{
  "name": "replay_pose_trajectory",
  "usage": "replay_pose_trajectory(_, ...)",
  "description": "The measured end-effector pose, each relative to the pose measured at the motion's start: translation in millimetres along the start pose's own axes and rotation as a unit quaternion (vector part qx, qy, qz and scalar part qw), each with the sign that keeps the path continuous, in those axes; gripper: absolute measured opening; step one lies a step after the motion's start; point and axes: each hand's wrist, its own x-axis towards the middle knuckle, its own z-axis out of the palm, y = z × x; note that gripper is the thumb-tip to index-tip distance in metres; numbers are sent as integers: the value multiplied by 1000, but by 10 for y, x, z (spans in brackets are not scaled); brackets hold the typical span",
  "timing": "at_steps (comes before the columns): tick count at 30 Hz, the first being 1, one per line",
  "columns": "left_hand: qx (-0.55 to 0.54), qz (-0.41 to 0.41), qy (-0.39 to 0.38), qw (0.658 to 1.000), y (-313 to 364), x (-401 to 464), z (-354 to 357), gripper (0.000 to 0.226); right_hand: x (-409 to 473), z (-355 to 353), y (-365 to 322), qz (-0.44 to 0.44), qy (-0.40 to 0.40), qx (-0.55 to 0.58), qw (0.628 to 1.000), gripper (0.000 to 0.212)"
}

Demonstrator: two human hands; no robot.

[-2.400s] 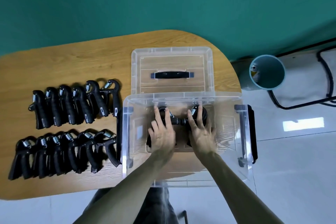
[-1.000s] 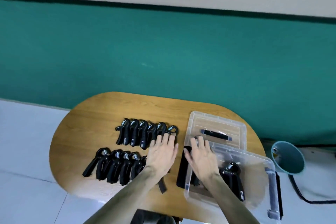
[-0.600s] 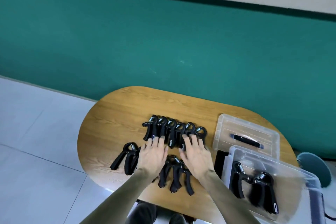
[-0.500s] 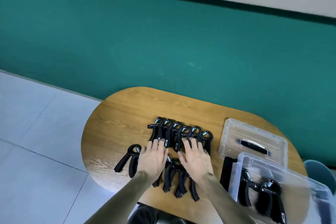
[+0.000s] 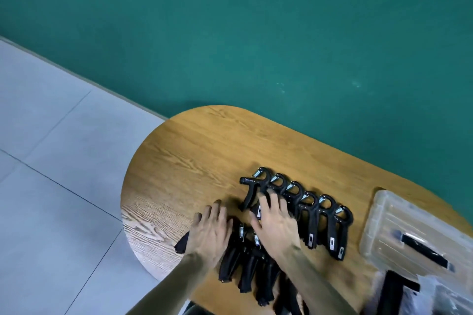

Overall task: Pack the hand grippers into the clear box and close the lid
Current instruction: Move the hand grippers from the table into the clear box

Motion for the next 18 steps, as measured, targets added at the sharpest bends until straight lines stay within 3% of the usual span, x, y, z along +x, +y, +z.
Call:
replay_pose_trajectory(7,-36,-16,-30,999,-252,74,458,68,419,461,-175,10,17,-1,1000,52)
replay_pose_trajectory(13,-109,-19,29,993,-322,88,802,55,580,739,-288,23,29,-20,999,57)
replay_pose_trajectory(18,-142,-31,37,989,-350,-5,923,66,668,822,-385,39,37,-18,998,66)
